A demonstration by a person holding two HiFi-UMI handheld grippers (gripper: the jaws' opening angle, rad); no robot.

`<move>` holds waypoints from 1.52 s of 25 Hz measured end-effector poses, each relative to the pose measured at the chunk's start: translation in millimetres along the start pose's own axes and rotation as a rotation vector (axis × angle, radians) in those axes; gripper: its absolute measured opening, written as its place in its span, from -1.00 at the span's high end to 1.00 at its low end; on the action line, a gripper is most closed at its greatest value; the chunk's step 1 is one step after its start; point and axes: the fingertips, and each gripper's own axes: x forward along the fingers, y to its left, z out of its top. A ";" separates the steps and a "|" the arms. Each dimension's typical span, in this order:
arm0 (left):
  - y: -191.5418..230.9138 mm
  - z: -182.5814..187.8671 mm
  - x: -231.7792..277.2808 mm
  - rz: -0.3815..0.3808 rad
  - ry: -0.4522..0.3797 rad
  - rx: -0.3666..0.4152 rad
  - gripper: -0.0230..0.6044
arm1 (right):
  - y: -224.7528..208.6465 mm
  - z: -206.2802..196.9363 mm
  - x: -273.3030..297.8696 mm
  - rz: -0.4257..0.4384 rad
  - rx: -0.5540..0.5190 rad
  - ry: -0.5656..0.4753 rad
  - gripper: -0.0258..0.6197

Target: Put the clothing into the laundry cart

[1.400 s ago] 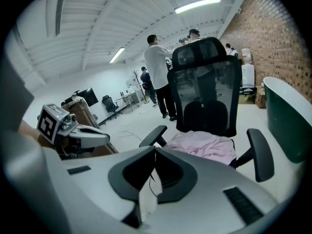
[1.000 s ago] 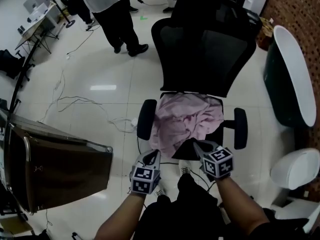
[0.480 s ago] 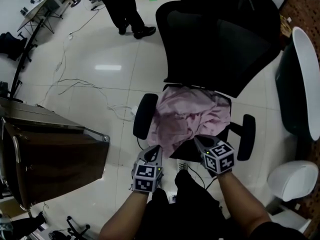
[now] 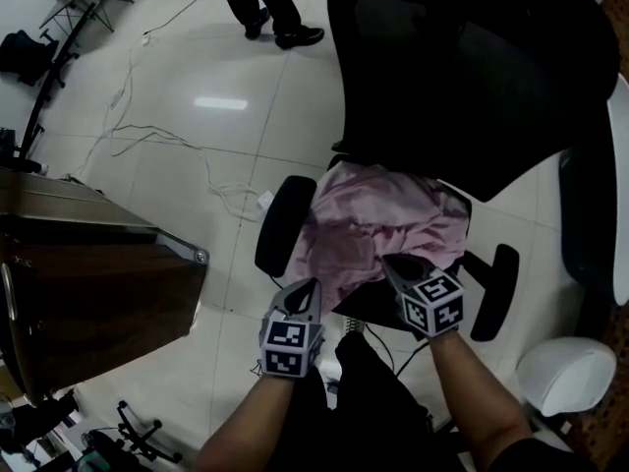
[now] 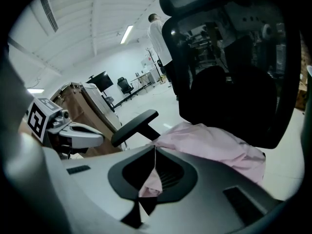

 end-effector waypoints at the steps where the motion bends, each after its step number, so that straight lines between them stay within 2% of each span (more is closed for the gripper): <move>1: 2.7 -1.1 3.6 0.005 0.002 -0.006 0.93 | -2.2 0.1 5.3 0.003 -0.002 0.003 0.84; 8: 15.0 -10.3 33.7 0.017 0.030 -0.014 0.93 | -18.3 0.4 40.8 0.029 -0.053 0.024 0.66; 12: 15.1 -21.8 48.6 0.013 0.052 -0.024 0.93 | -21.5 -5.2 65.5 0.064 -0.126 0.063 0.54; 14: 16.3 -26.8 53.8 0.015 0.057 -0.038 0.93 | -23.2 -8.6 78.0 0.074 -0.171 0.089 0.27; 18: 20.4 -38.1 66.0 0.023 0.071 -0.067 0.93 | -30.5 -14.0 101.8 0.067 -0.241 0.119 0.06; 20: 22.6 -42.5 71.7 0.027 0.077 -0.077 0.93 | -32.4 -20.3 115.6 0.075 -0.277 0.147 -0.22; 23: 25.2 -48.5 81.0 0.027 0.088 -0.087 0.93 | -31.3 -35.3 138.1 0.103 -0.371 0.223 -0.51; 27: 30.8 -58.0 89.3 0.033 0.103 -0.095 0.93 | -25.4 -52.1 176.4 0.134 -0.628 0.286 -0.52; 29: 34.0 -62.1 91.8 0.043 0.108 -0.107 0.93 | -24.1 -54.5 193.0 0.148 -0.710 0.306 -0.53; 31: 36.9 -65.8 94.9 0.053 0.113 -0.122 0.93 | -25.3 -56.8 205.2 0.157 -0.725 0.321 -0.54; 38: 44.4 -77.8 116.8 0.066 0.123 -0.167 0.93 | -41.3 -75.3 231.6 0.147 -0.650 0.373 -0.58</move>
